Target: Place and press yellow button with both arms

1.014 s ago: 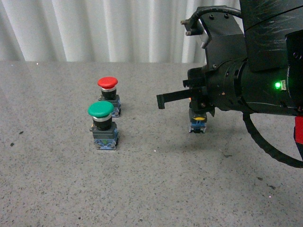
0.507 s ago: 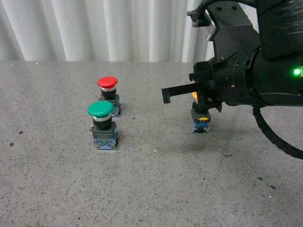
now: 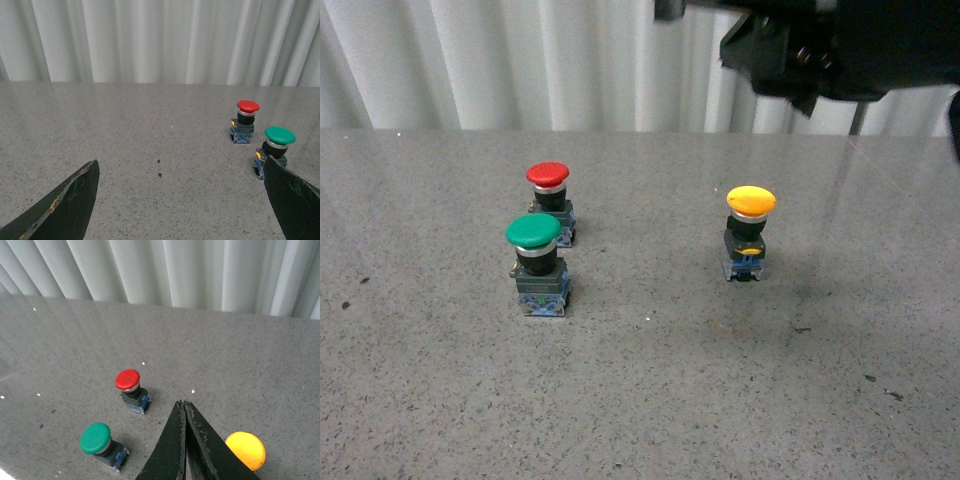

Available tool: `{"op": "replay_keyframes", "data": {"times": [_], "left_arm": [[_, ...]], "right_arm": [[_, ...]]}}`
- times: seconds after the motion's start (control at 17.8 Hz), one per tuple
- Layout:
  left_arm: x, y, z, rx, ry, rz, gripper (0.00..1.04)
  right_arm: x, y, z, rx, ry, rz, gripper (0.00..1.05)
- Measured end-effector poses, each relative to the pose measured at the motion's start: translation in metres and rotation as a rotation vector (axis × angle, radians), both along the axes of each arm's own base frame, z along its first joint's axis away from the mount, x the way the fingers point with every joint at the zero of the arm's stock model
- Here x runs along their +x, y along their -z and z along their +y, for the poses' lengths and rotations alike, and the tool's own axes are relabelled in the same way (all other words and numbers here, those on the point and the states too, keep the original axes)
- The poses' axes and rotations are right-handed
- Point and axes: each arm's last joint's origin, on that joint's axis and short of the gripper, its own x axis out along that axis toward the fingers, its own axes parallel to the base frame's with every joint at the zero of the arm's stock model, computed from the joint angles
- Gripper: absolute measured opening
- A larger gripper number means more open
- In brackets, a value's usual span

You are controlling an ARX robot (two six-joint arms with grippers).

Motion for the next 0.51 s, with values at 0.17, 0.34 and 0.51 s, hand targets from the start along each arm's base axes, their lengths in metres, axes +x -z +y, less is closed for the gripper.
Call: {"op": "replay_keyframes", "data": {"times": [0.17,0.34,0.51], "left_arm": [[0.0,0.0,0.0,0.0,0.0,0.0,0.98],[0.0,0.0,0.0,0.0,-0.001,0.0,0.98],[0.0,0.0,0.0,0.0,0.0,0.0,0.98]], "right_arm": [[-0.04,-0.018,-0.021,0.066,0.023,-0.078,0.02],[-0.098,0.003,-0.087,-0.095,0.452,-0.208,0.02],[-0.135,0.024,-0.119,-0.09,0.472,-0.274,0.02]]}}
